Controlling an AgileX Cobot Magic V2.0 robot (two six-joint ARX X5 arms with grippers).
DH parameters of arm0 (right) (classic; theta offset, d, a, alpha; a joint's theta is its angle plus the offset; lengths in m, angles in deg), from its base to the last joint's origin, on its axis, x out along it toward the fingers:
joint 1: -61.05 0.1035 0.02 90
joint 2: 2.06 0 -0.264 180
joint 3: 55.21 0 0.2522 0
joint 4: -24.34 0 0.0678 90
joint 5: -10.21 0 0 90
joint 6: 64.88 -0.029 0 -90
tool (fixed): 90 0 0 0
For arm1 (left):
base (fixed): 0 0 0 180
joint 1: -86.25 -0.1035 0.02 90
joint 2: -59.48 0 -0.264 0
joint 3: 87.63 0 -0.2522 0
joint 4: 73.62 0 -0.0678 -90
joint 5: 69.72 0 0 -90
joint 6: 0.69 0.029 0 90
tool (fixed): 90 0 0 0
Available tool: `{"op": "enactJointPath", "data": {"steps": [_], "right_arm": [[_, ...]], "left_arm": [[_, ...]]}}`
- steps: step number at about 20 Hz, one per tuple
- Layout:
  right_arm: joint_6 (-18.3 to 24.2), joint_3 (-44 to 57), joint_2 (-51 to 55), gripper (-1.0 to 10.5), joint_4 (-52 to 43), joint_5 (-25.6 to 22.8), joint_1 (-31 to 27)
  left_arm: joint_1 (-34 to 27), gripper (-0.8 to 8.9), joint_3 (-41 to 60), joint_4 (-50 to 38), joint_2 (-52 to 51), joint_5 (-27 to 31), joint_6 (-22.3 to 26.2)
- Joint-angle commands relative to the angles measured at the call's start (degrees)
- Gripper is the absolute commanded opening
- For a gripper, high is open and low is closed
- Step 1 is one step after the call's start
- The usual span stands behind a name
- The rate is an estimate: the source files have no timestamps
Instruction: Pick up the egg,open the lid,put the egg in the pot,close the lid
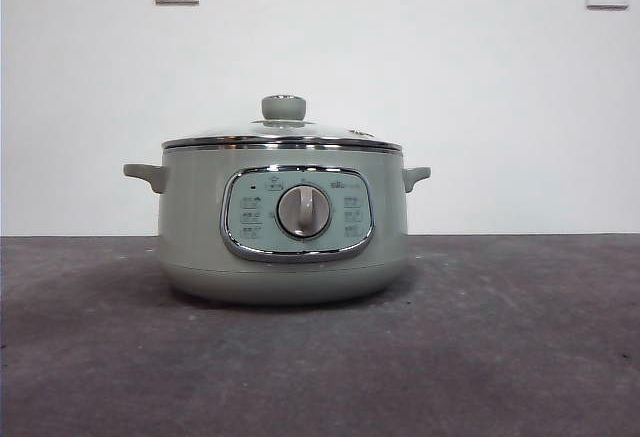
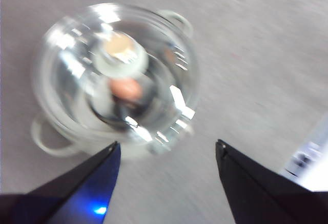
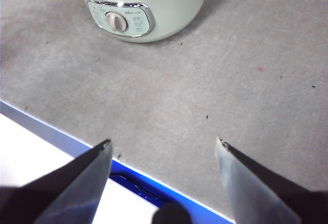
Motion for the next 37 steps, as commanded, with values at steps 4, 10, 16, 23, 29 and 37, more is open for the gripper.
{"op": "enactJointPath", "data": {"steps": [4,10,16,23,29,37], "right_arm": [[0.4,0.4,0.2,2.9,-0.6,-0.2,0.0],[0.4,0.4,0.0,-0.1,-0.2,-0.3,0.0],[-0.7,0.4,0.0,0.0,0.1,-1.4,0.0],[-0.7,0.4,0.0,0.0,0.1,-1.4,0.0],[-0.7,0.4,0.0,0.0,0.1,-1.4,0.0],[-0.7,0.4,0.0,0.0,0.1,-1.4,0.0]], "left_arm": [[0.1,1.65,0.0,5.4,-3.2,-2.4,0.1],[1.9,-0.08,0.0,6.9,-3.4,-2.4,0.2],[2.3,-0.04,0.0,6.9,-3.4,-2.4,0.1],[2.3,-0.04,0.0,6.9,-3.4,-2.4,0.1],[1.5,-0.04,0.0,5.2,-3.4,-0.5,2.7],[-9.6,-0.04,2.1,-15.7,-10.2,-8.7,12.3]]}}
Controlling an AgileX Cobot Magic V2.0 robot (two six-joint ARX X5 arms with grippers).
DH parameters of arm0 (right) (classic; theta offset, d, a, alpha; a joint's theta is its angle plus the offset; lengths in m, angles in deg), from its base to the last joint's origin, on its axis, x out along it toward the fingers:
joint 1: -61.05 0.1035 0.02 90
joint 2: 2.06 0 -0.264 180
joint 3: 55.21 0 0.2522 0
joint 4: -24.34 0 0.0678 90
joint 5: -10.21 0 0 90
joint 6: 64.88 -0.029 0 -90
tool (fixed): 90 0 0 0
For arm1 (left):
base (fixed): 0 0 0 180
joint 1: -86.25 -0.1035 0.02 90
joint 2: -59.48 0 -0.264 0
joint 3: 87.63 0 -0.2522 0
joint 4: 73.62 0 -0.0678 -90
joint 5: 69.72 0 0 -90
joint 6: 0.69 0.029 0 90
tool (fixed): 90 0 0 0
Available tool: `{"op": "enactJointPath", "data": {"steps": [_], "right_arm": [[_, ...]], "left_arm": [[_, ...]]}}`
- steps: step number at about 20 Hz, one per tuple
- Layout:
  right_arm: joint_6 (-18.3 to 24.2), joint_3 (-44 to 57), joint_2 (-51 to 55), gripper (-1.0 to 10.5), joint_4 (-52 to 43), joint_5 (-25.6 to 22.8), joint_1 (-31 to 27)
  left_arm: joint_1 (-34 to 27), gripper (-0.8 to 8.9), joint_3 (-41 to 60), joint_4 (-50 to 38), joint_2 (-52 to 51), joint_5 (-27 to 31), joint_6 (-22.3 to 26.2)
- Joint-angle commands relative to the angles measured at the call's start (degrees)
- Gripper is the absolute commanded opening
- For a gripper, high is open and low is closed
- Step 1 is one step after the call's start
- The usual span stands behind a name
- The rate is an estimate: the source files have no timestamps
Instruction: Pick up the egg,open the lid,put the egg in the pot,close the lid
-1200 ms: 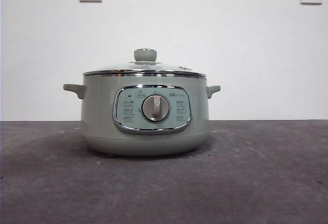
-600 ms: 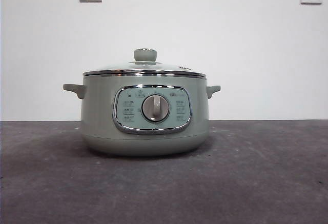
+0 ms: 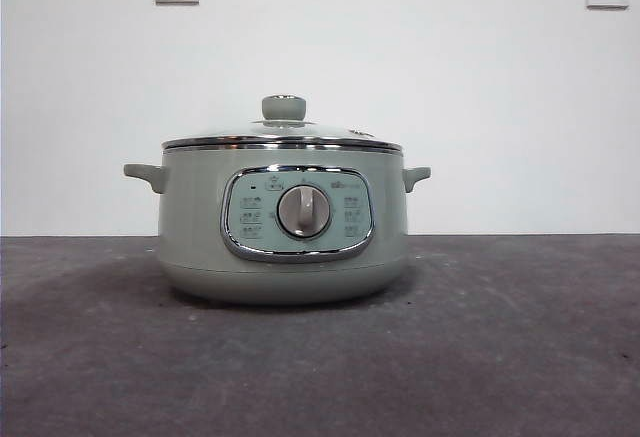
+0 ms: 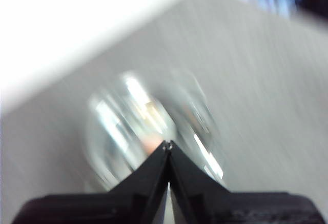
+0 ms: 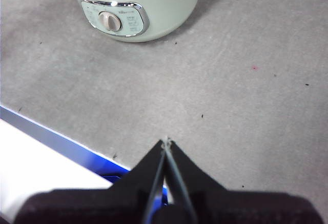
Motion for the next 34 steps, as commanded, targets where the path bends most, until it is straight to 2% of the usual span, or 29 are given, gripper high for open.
{"op": "enactJointPath", "data": {"steps": [1,4,8,10,13,17,21,25,34], "right_arm": [[-0.4,0.4,0.0,0.0,-0.2,-0.3,0.0],[-0.4,0.4,0.0,0.0,-0.2,-0.3,0.0],[-0.4,0.4,0.0,0.0,-0.2,-0.3,0.0],[-0.4,0.4,0.0,0.0,-0.2,-0.3,0.0],[-0.4,0.4,0.0,0.0,-0.2,-0.3,0.0],[-0.4,0.4,0.0,0.0,-0.2,-0.3,0.0],[-0.4,0.4,0.0,0.0,-0.2,-0.3,0.0],[-0.4,0.4,0.0,0.0,-0.2,-0.3,0.0],[-0.4,0.4,0.0,0.0,-0.2,-0.3,0.0]], "left_arm": [[-5.7,-0.04,3.7,-8.7,-5.2,-7.8,3.1],[-13.3,-0.04,15.0,-17.3,-13.7,-9.8,3.0],[-21.1,-0.04,38.9,-28.6,-28.6,-9.5,2.2],[-23.0,-0.04,51.5,-34.7,-36.0,-6.9,0.9],[-24.1,-0.04,69.0,-43.3,-46.4,-1.6,-4.2],[-24.2,-0.04,84.6,-46.5,-56.6,4.7,-7.9],[-24.2,-0.04,92.9,-46.3,-63.5,6.9,-11.0],[-24.3,-0.04,96.6,-45.4,-68.6,6.9,-13.4],[-24.3,-0.04,97.3,-44.6,-68.0,6.9,-14.0]]}}
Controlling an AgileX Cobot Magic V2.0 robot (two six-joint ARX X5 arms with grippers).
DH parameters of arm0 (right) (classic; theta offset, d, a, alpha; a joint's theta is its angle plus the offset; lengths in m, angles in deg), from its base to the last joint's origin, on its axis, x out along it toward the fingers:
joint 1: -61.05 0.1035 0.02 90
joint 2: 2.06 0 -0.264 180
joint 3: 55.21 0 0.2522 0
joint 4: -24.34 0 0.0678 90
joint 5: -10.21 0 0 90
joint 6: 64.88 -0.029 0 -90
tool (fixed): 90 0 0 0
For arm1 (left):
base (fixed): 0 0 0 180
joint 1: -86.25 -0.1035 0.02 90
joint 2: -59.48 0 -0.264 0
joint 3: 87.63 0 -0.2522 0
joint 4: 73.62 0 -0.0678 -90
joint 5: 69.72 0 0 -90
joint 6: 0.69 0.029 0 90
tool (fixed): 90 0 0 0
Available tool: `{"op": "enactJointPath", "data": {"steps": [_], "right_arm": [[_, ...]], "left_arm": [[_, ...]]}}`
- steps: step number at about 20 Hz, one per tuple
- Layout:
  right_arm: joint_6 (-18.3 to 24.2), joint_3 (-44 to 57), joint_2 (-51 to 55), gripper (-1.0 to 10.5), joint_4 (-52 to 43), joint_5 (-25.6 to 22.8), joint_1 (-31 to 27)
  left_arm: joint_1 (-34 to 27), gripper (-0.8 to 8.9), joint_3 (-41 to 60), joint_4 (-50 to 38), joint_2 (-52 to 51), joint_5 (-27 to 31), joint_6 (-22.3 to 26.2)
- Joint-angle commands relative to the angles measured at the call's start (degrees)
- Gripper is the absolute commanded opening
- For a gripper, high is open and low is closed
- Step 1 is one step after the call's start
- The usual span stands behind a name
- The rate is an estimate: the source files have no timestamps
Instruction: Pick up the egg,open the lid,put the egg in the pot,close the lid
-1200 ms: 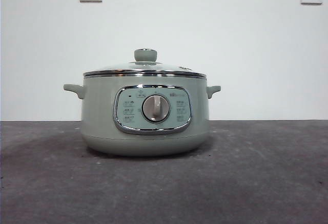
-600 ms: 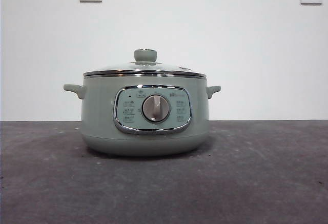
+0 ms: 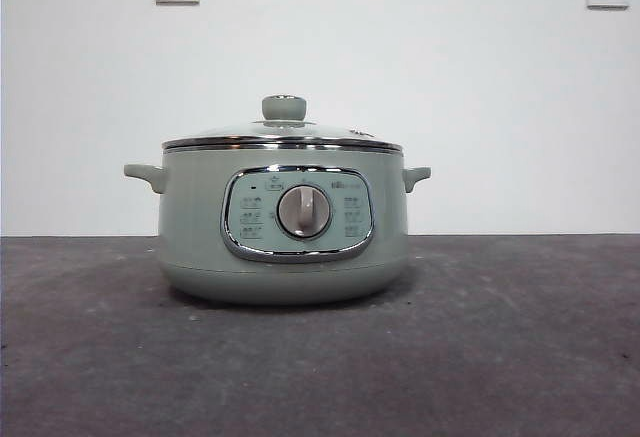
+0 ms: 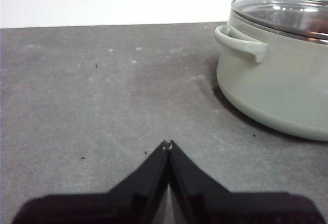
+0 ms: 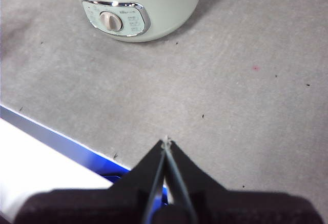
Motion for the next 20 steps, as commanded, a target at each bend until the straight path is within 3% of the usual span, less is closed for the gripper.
{"op": "enactJointPath", "data": {"steps": [1,8,10,12,13,15,20], "right_arm": [[-0.4,0.4,0.0,0.0,-0.2,-0.3,0.0],[0.0,0.4,0.0,0.0,-0.2,-0.4,0.0],[3.3,0.4,0.4,0.0,-2.3,-2.8,-1.4],[7.1,1.6,2.1,0.0,-10.3,-2.3,-6.5],[8.8,3.4,3.8,0.0,-16.2,0.3,-10.3],[9.3,8.8,7.8,0.0,-24.7,4.2,-17.9],[9.6,30.9,19.5,0.0,-44.2,4.8,-32.4]], "left_arm": [[-0.2,-0.04,0.5,-0.3,0.3,0.1,-0.6],[-0.2,-0.04,0.5,-0.3,1.8,0.1,-0.6],[-0.2,-0.04,0.5,-0.3,2.3,0.1,-0.6],[-0.2,-0.04,0.5,-0.3,2.5,0.1,-0.6],[-0.2,-0.04,0.5,-0.3,2.7,0.2,-0.6],[-0.2,-0.04,0.5,-0.3,2.8,0.1,-0.6],[-0.2,-0.04,0.5,-0.3,2.8,0.1,-0.6]]}}
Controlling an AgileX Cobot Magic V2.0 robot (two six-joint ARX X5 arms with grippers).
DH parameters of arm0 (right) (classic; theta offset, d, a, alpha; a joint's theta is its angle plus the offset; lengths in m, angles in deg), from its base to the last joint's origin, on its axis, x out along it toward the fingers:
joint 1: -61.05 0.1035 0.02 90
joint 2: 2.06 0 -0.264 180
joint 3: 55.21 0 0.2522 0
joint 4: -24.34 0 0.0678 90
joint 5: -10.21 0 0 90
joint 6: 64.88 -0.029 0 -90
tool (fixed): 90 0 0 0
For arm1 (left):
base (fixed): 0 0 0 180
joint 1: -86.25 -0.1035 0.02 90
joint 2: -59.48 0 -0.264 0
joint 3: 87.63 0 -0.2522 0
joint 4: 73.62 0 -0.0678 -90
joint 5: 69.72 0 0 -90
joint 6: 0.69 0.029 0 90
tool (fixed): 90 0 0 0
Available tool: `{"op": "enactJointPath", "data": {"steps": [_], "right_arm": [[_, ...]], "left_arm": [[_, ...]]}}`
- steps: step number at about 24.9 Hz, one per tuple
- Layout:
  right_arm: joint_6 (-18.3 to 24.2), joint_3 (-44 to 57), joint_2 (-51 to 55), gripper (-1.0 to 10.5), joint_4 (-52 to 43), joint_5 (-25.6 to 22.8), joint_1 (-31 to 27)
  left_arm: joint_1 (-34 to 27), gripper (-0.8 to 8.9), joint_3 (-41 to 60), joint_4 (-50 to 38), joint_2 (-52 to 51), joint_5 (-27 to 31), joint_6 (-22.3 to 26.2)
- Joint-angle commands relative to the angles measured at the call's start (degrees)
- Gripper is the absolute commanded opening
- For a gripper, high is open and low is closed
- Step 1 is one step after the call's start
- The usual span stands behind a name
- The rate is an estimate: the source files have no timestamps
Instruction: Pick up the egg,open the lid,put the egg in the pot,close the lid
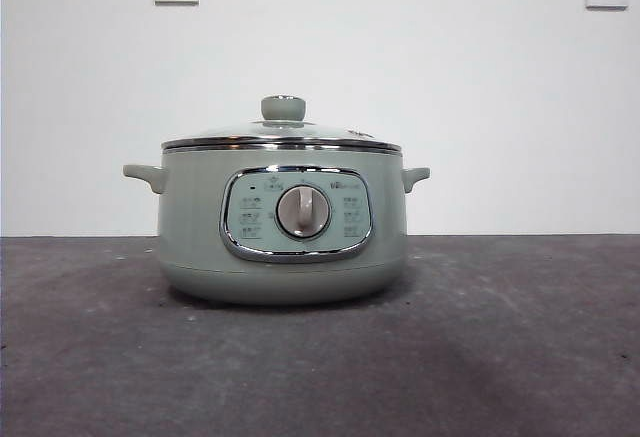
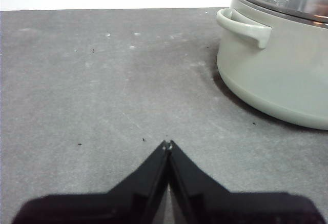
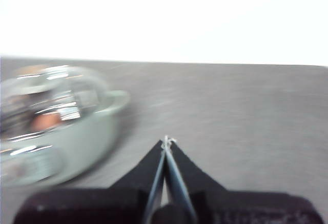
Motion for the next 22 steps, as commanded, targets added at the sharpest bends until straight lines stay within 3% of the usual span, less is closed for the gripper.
{"op": "enactJointPath", "data": {"steps": [1,10,22], "right_arm": [[0.3,11.1,4.7,0.0,-8.8,0.0,-3.8],[0.3,29.8,13.5,0.0,-17.7,0.0,-5.2],[0.1,36.2,13.5,0.0,-19.7,0.0,-5.2]], "left_arm": [[-0.2,-0.04,0.5,-0.4,0.0,0.1,-0.4],[-0.2,-0.04,0.5,-0.4,0.0,0.1,-0.4],[-0.2,-0.04,0.5,-0.4,0.0,0.1,-0.4]]}}
